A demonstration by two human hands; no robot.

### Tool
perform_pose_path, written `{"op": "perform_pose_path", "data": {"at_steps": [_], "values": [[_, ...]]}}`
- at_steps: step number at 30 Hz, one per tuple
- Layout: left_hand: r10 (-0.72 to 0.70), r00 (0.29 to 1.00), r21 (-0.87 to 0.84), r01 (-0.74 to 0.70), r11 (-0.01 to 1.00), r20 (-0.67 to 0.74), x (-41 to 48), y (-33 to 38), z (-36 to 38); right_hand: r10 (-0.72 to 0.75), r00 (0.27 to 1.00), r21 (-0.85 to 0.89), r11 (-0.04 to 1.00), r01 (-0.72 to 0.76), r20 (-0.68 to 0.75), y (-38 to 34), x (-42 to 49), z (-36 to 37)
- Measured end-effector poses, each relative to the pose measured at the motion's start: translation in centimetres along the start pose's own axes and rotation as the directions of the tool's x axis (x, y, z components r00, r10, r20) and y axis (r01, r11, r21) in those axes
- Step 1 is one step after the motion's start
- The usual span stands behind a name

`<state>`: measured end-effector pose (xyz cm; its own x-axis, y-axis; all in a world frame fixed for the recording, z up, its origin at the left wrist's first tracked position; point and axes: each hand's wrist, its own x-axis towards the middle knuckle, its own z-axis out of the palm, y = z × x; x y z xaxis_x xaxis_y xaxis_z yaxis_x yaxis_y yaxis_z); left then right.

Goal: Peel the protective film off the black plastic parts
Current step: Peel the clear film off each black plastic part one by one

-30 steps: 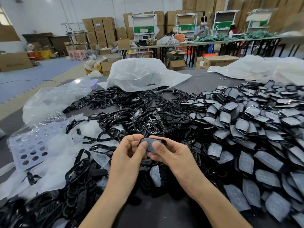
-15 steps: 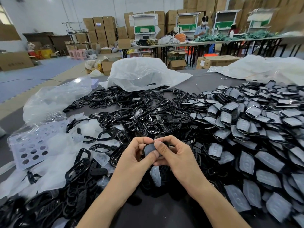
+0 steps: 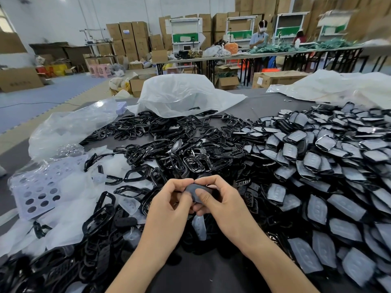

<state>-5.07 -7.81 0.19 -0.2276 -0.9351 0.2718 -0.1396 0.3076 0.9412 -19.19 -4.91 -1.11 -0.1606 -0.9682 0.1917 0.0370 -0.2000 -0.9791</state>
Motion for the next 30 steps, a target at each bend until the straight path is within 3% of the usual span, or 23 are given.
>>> {"op": "perform_pose_path", "data": {"at_steps": [15,30], "values": [[0.074,0.994,-0.02,-0.073,0.997,0.075,-0.8,1.2,0.0,-0.048,0.999,-0.065,0.997,0.046,-0.021,-0.2,0.0,-0.3],[0.04,0.998,0.035,-0.039,0.999,-0.042,-0.1,-0.2,0.4,-0.051,0.998,-0.092,0.995,0.049,-0.024,-0.7,-0.2,-0.1]]}}
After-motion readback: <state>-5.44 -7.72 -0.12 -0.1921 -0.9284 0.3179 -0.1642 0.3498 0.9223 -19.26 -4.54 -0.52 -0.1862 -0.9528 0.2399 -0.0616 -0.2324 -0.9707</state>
